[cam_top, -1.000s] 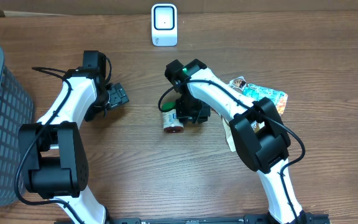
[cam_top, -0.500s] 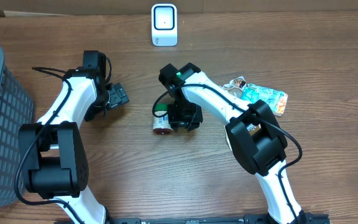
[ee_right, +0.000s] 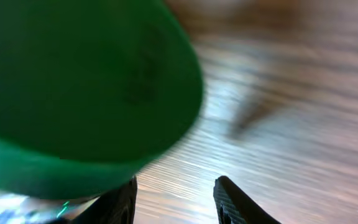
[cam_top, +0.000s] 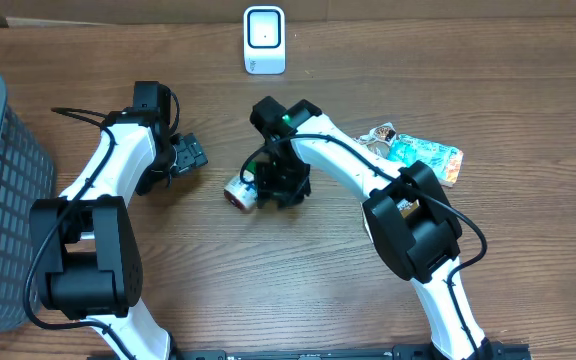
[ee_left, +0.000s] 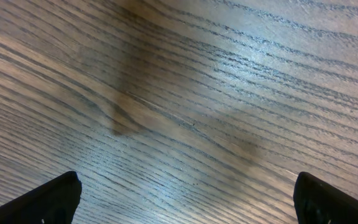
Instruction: Scan the item barcode
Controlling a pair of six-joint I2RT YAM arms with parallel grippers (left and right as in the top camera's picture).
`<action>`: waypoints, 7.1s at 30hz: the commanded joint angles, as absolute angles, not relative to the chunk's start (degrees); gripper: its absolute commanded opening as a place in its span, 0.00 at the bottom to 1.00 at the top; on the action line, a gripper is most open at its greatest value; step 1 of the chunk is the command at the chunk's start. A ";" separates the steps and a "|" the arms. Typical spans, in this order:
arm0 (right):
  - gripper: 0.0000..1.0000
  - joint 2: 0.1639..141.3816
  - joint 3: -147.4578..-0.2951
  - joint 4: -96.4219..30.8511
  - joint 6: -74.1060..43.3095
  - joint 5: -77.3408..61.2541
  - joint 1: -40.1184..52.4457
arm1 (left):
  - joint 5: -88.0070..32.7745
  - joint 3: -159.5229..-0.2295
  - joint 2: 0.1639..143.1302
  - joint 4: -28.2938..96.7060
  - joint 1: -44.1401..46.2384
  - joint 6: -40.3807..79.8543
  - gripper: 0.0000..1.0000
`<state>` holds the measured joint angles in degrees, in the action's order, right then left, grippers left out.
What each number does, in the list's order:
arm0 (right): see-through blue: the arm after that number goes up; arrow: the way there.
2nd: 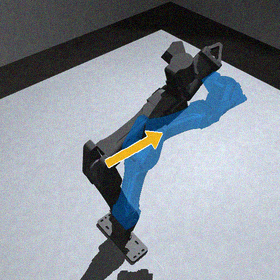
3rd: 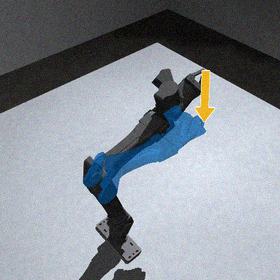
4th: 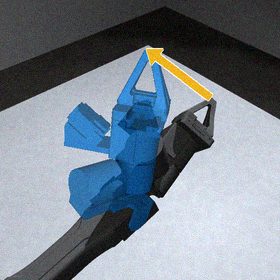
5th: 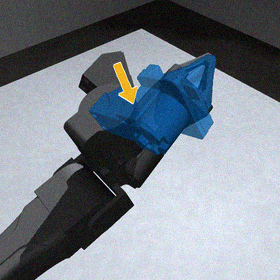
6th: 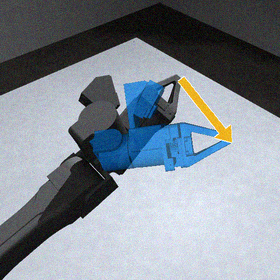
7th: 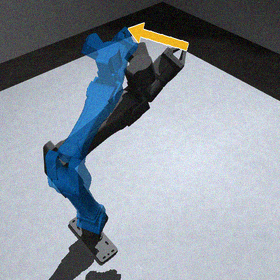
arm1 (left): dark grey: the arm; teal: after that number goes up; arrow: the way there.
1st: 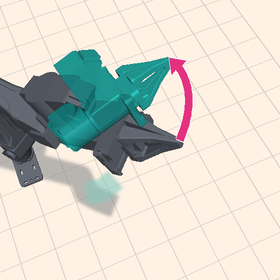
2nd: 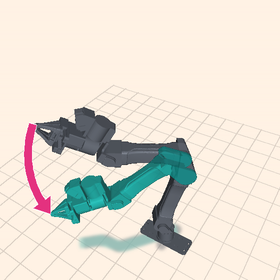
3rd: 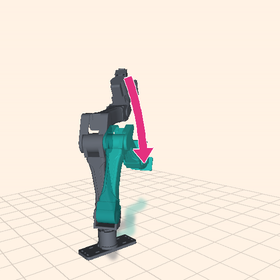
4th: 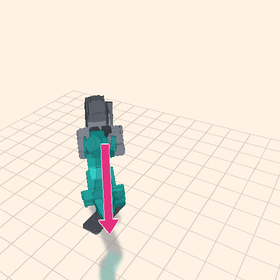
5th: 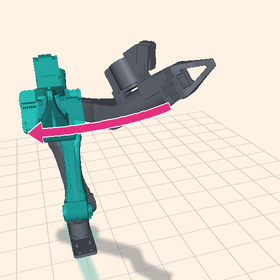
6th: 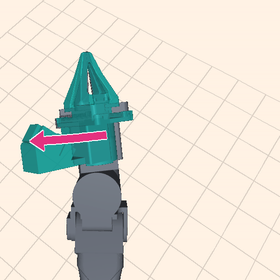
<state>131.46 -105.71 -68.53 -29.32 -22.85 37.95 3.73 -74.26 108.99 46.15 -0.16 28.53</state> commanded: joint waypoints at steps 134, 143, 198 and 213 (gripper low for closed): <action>0.04 107.11 -105.89 -59.92 -27.97 -20.75 27.24 | 4.47 -73.97 109.40 46.02 -0.36 28.75 0.99; 0.04 104.62 -106.21 -58.46 -28.10 -17.34 27.29 | 4.47 -73.97 109.40 46.02 -0.36 28.75 1.00; 0.04 124.36 -106.08 -67.33 -11.46 39.29 49.63 | 4.47 -73.97 109.40 46.02 -0.36 28.75 0.99; 0.49 125.49 -106.04 -70.35 -11.49 31.24 53.69 | 4.47 -73.95 109.40 46.02 -0.36 28.75 1.00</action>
<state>124.77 -104.81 -70.11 -11.35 35.05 52.36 3.73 -74.26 108.99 46.04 -0.16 28.56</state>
